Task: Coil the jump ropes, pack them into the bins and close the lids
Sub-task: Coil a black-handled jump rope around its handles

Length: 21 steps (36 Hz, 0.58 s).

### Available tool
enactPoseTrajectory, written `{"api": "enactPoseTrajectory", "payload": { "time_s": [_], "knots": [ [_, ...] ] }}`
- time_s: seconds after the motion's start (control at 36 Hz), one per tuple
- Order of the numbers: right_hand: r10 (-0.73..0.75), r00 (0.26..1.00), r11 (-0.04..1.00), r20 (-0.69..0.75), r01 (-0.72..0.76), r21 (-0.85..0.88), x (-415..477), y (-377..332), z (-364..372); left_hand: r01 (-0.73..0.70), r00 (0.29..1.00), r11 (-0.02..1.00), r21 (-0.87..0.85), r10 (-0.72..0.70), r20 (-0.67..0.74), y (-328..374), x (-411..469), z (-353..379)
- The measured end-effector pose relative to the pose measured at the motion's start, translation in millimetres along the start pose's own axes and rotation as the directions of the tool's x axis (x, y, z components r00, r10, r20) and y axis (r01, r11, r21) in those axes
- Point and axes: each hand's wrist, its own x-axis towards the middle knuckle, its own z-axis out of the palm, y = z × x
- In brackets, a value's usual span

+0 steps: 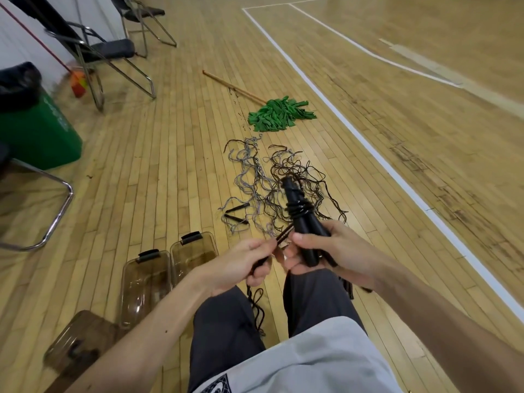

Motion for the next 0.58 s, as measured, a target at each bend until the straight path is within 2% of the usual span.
{"api": "enactPoseTrajectory", "payload": {
  "time_s": [0.19,0.28,0.33,0.39,0.58],
  "knots": [
    [-0.033,0.997,0.995,-0.073,0.026,-0.099,3,7,-9,0.013,0.995,0.977,0.211,0.007,-0.095,1,-3,6],
    [-0.070,0.984,0.982,-0.165,0.039,-0.186,8,16,-14,-0.005,0.992,0.937,0.349,0.049,-0.118,4,-7,10],
    [-0.080,0.971,0.973,-0.225,0.026,-0.231,11,25,-16,-0.020,0.986,0.824,0.566,0.109,-0.124,9,-8,18],
    [-0.066,0.968,0.977,-0.240,0.014,-0.211,16,31,-17,-0.014,0.982,0.712,0.702,0.144,-0.127,13,-9,24],
    [0.001,0.976,0.970,-0.217,-0.053,-0.236,14,28,-20,0.027,0.984,0.480,0.877,0.143,-0.108,20,-18,19]
  ]
}}
